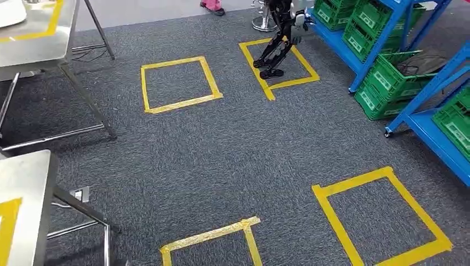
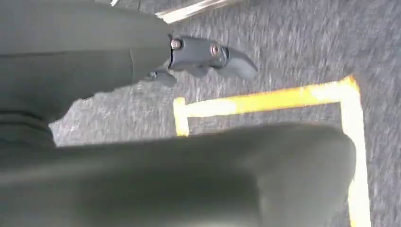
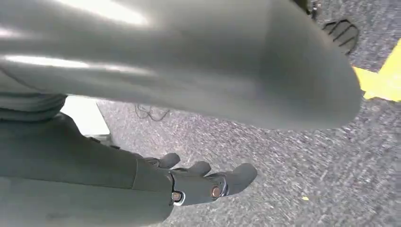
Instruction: Take the parts from the cabinet and place them on the table.
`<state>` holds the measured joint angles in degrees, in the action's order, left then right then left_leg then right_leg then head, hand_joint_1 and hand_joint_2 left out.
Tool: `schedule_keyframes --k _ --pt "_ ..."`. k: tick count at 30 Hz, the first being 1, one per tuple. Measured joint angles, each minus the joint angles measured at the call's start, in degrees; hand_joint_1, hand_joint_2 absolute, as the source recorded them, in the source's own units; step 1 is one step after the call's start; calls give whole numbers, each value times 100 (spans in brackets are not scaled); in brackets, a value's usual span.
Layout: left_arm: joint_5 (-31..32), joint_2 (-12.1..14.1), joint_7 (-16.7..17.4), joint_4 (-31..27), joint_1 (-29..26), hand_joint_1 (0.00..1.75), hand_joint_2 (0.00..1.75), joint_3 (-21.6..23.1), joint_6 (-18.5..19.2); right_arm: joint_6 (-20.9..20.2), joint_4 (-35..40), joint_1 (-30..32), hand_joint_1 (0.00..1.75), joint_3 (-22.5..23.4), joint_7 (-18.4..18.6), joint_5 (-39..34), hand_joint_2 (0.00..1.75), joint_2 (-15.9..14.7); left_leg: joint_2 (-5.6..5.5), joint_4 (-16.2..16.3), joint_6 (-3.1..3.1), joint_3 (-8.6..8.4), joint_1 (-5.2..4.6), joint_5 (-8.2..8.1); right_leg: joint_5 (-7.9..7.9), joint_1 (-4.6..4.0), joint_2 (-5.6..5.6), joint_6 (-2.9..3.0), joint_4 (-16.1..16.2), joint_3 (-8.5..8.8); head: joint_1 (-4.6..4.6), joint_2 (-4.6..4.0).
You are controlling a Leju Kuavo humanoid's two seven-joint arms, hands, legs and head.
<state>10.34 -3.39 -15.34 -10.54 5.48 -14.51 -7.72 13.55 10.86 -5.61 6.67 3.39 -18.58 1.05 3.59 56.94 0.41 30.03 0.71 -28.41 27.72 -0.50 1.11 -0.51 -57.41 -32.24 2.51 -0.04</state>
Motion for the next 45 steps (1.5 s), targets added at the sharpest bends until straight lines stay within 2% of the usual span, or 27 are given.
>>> schedule_keyframes --k 1,2,3,6,8,9,11,12,13,17,19,22,23,24,26,27,28,32,33,34,35,37,38,40,42,43,45 --pt "28 -15 41 -2 12 0 0 0 -6 0 0 5 0 -4 -17 0 0 -11 24 -20 -33 -26 5 -1 -11 -9 -41 29 33 10 -2 0" --pt "35 -15 57 -2 19 0 0 0 -28 -2 0 5 0 -13 -33 0 0 -13 -38 28 -64 13 22 -37 -83 60 -75 85 137 191 -2 0" --pt "46 -13 72 -2 19 0 0 0 -52 -9 0 1 0 -22 -42 0 0 -4 -204 191 -73 76 19 -170 -86 47 -79 108 172 203 -26 0" --pt "55 -17 122 4 -2 0 0 2 -72 -15 0 -10 0 -35 -50 0 0 -9 -322 1449 -98 671 27 -728 -100 30 -171 165 154 196 -142 0" --pt "76 -17 146 9 -27 0 0 2 -116 -17 0 -1 0 -50 -59 0 0 -9 -330 1751 -107 893 28 -676 -83 23 -269 172 137 202 -171 0" --pt "72 -17 159 9 -32 0 0 2 -122 -17 0 4 0 -63 -63 0 0 -9 -330 1551 -105 830 28 -498 -72 25 -313 162 125 208 -179 0" --pt "55 -11 184 7 -35 0 0 2 -149 -15 0 1 0 -83 -68 0 0 -9 -393 549 -93 413 50 81 -25 39 -415 117 70 222 -230 0" --pt "52 -9 203 9 -38 0 0 2 -146 -11 0 4 0 -85 -68 0 0 -11 -576 198 -80 251 71 103 4 45 -466 78 29 191 -249 0" --pt "61 -13 227 9 -31 0 0 4 -144 0 0 -8 0 -85 -68 0 0 -15 -649 79 -76 176 74 37 42 7 -497 27 -50 142 -265 0" --pt "94 -35 262 9 -18 0 0 7 -160 17 0 4 0 -87 -68 -18 0 -48 -500 70 48 133 70 69 34 68 -625 -100 -36 30 -223 0" --pt "94 -46 277 7 -8 0 0 7 -164 20 0 1 0 -92 -66 -17 0 -46 -417 54 113 120 61 73 323 68 -290 -149 -483 -161 -124 0" --pt "94 -46 336 7 -30 0 0 7 -151 26 0 0 0 -107 -31 -15 0 -46 -245 55 140 131 19 55 862 111 -182 -205 -1722 -783 -61 0" --pt "94 -48 334 9 -40 0 0 7 -151 26 -2 7 0 -118 0 -9 0 -46 -188 55 143 125 16 49 807 118 -172 -214 -1789 -820 -50 0" --pt "87 -50 332 9 -40 0 0 9 -153 26 -2 7 0 -124 28 13 0 -46 -145 55 140 122 14 44 648 117 -168 -210 -1595 -732 -44 0" --pt "44 -63 332 9 -34 0 0 9 -155 26 -2 18 0 -129 44 35 0 -50 -71 56 128 105 14 33 176 110 -85 -167 -657 -269 -2 0" --pt "22 -72 339 7 -34 0 0 7 -153 26 0 13 0 -131 42 37 0 -59 -38 55 117 89 12 26 22 90 93 -127 -204 -27 22 0" --pt "-22 -79 363 7 -35 0 0 7 -151 26 0 -10 0 -133 24 35 0 -66 6 72 74 81 -30 -1 51 57 194 -93 -41 25 24 0" --pt "-72 -105 420 7 -10 0 0 7 -100 22 0 1 0 -173 -31 26 0 -109 135 15 -74 -14 18 -24 9 5 -11 54 63 49 18 0" --pt "-74 -98 420 7 -10 0 0 4 -87 17 0 5 0 -179 -33 24 0 -107 6 84 -86 61 40 -64 -51 58 -26 82 129 175 15 0" --pt "-83 -98 433 7 -9 0 0 4 -55 -4 0 0 0 -188 -29 26 0 -109 -197 322 -98 146 34 -242 -69 61 -62 108 149 209 -24 0" --pt "-122 -96 454 7 -17 0 0 4 -33 -11 0 -3 0 -205 4 46 0 -114 -287 752 -105 345 39 -465 -93 61 -101 149 144 198 -85 0" --pt "-225 -94 474 11 -31 0 0 -4 24 24 0 -10 0 -229 89 46 0 -105 -332 1673 -127 807 40 -773 -90 49 -211 153 139 190 -146 0" --pt "-232 -92 485 13 -45 0 0 -4 44 42 0 -7 0 -229 118 46 0 -103 -334 1832 -127 921 40 -749 -84 46 -267 157 138 195 -162 0" --pt "-249 -76 505 15 -52 0 0 -9 50 52 0 3 0 -238 140 39 0 -101 -346 1334 -111 764 42 -325 -68 47 -394 144 126 213 -201 0" --pt "-245 -50 516 15 -45 0 0 -9 50 52 0 3 0 -260 155 39 0 -101 -494 337 -81 335 53 173 -36 57 -500 100 89 221 -251 0" --pt "-241 -46 533 15 -42 0 0 -9 50 52 0 3 0 -262 168 41 0 -101 -684 111 -62 233 61 96 2 25 -538 53 36 182 -271 0" --pt "-221 -46 533 15 -30 0 0 -9 50 52 0 1 0 -273 186 42 0 -101 -625 76 -31 163 38 83 -2 66 -604 -21 15 111 -238 0"
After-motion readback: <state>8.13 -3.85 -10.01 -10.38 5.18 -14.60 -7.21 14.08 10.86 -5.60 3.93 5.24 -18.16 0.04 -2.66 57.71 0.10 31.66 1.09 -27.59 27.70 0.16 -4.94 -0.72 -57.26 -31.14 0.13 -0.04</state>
